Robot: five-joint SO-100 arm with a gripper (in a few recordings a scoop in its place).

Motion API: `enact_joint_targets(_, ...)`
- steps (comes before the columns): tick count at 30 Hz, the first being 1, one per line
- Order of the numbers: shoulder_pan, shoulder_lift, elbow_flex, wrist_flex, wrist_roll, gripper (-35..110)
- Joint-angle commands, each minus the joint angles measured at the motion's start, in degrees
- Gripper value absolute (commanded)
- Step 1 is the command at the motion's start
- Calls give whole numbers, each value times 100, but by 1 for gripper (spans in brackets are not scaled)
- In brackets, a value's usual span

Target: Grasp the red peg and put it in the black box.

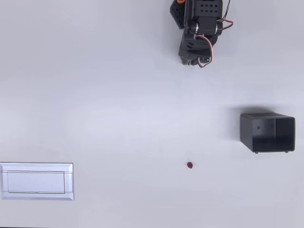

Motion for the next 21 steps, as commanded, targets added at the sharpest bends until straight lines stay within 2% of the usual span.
enact_joint_targets(1, -53, -88, -18, 70, -202, 0)
enact_joint_targets(5, -158, 659, 26, -246, 703, 0)
enact_joint_targets(6, -141, 1116, 141, -334, 1187, 0)
enact_joint_targets(8, 9, 1907, 308, -932, 3217, 0)
enact_joint_targets(10, 0, 2364, 316, -1942, 2663, 0)
enact_joint_targets(17, 387, 3911, 105, -4975, 1925, 0)
enact_joint_targets(21, 457, 5027, 53, -6785, 1934, 0)
